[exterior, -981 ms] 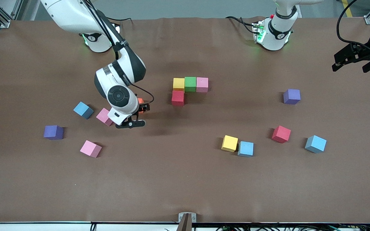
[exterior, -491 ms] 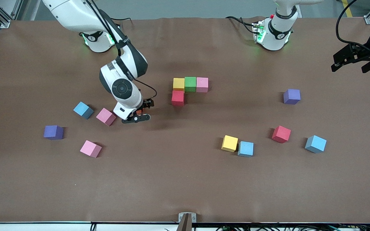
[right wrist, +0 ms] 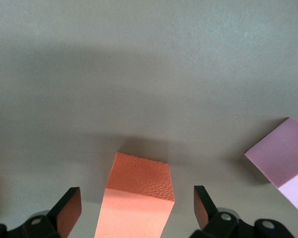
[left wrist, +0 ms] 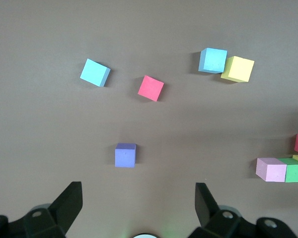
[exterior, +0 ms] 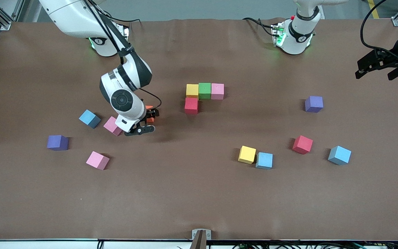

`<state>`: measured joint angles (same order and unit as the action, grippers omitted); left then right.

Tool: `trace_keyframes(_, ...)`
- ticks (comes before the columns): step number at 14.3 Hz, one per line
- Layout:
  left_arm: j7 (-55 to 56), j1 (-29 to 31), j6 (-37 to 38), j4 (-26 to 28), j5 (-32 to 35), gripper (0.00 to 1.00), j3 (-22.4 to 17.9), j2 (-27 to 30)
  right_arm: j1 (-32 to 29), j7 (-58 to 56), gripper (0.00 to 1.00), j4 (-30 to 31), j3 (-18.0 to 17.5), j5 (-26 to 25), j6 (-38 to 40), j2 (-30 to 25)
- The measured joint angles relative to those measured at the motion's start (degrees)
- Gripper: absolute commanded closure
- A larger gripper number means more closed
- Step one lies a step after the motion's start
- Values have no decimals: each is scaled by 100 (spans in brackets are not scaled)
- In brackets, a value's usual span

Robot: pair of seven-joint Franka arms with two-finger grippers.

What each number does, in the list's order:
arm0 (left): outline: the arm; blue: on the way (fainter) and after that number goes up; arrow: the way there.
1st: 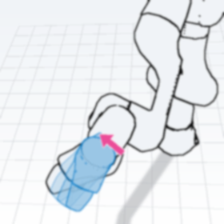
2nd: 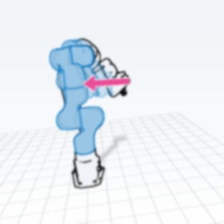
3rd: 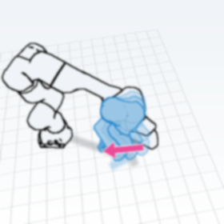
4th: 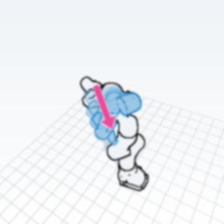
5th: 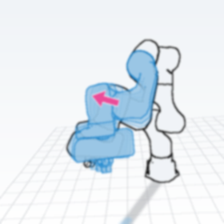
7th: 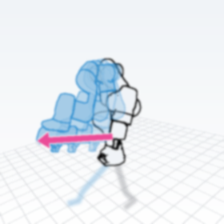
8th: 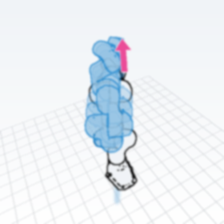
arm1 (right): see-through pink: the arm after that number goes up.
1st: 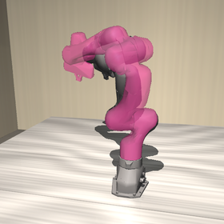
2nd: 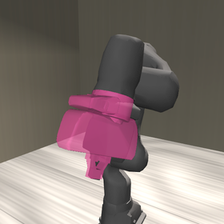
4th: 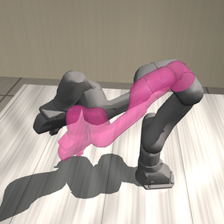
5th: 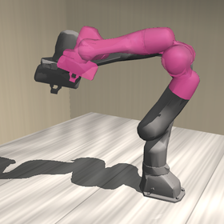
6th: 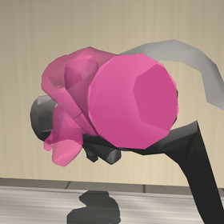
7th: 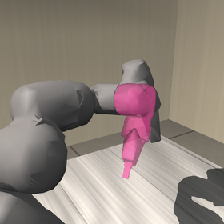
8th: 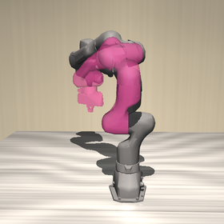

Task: Arrange 11 blocks into digit 3
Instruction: 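Grasp the orange cube with the right gripper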

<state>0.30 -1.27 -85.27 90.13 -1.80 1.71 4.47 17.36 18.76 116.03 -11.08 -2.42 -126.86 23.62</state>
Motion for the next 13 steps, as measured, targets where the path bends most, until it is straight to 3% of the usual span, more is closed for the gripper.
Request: trace_keyframes(13,0,9,-68,0,0,0,-7,-16,-161,13,3,196,-109,120,-100,-2)
